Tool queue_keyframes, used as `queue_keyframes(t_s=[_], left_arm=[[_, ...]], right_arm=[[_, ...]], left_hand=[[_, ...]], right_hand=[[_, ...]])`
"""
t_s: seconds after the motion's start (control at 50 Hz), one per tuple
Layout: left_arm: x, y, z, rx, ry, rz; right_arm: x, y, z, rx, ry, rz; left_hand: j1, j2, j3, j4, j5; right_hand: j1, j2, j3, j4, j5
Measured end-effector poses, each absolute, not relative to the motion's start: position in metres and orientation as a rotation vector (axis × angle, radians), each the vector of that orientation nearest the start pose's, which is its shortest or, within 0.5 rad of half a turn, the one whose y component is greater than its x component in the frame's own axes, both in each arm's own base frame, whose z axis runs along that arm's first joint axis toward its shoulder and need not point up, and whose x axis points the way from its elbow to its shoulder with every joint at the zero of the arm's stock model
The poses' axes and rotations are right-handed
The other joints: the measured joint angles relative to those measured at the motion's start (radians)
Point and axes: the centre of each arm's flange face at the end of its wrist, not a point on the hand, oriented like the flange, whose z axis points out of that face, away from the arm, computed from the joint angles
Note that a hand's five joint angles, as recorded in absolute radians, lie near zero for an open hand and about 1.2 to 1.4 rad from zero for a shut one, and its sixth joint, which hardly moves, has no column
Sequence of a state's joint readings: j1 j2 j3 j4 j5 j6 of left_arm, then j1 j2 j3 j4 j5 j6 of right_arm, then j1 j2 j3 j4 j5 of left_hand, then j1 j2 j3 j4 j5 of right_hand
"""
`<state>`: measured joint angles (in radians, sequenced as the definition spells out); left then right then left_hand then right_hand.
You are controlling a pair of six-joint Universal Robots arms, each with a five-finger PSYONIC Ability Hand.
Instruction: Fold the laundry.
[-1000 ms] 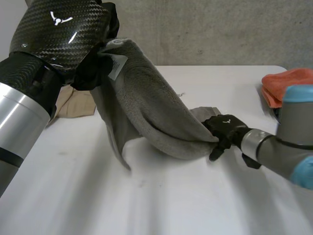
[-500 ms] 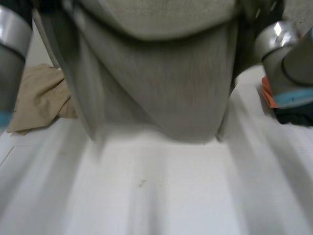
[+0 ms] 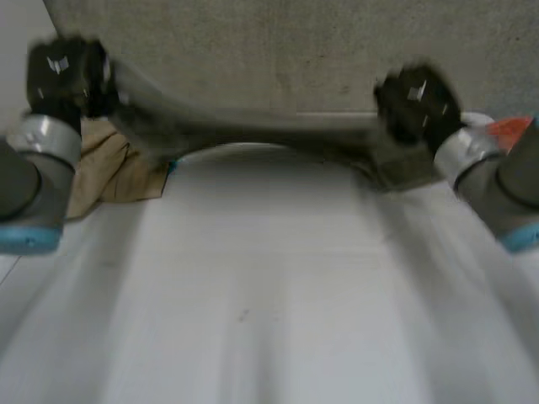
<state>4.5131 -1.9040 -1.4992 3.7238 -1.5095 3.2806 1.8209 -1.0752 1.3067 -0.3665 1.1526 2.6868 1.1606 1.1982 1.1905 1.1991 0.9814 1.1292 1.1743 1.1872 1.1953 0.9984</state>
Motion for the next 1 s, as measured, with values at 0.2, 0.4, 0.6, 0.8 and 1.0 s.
queue_keyframes(t_s=[0.2, 0.4, 0.6, 0.8, 1.0], left_arm=[[-0.211, -0.364, 0.211, 0.473, 2.038, -2.436], [-0.209, -0.355, 0.235, 0.461, 2.014, -2.44], [-0.212, -0.343, 0.233, 0.473, 2.055, -2.411], [-0.2, -0.345, 0.24, 0.429, 2.033, -2.402], [-0.192, -0.349, 0.244, 0.403, 2.023, -2.394]], right_arm=[[0.257, -0.349, 0.14, -1.126, 2.041, -1.784], [0.242, -0.362, 0.133, -0.78, 2.213, -1.673], [0.223, -0.363, 0.135, -0.55, 2.342, -1.566], [0.214, -0.351, 0.149, -0.914, 2.349, -1.537], [0.197, -0.336, 0.143, -1.392, 2.303, -1.482]], left_hand=[[0.0, 0.0, 0.0, 0.0, 0.0], [0.0, 0.0, 0.0, 0.0, 0.0], [0.0, 0.0, 0.0, 0.0, 0.0], [0.0, 0.0, 0.0, 0.0, 0.0], [0.0, 0.0, 0.0, 0.0, 0.0]], right_hand=[[0.0, -0.005, -0.008, -0.01, -0.005], [-0.537, -0.578, -0.594, -0.601, -0.593], [-0.627, -0.68, -0.689, -0.711, -0.714], [-0.659, -0.708, -0.713, -0.741, -0.746], [-0.66, -0.709, -0.714, -0.753, -0.752]])
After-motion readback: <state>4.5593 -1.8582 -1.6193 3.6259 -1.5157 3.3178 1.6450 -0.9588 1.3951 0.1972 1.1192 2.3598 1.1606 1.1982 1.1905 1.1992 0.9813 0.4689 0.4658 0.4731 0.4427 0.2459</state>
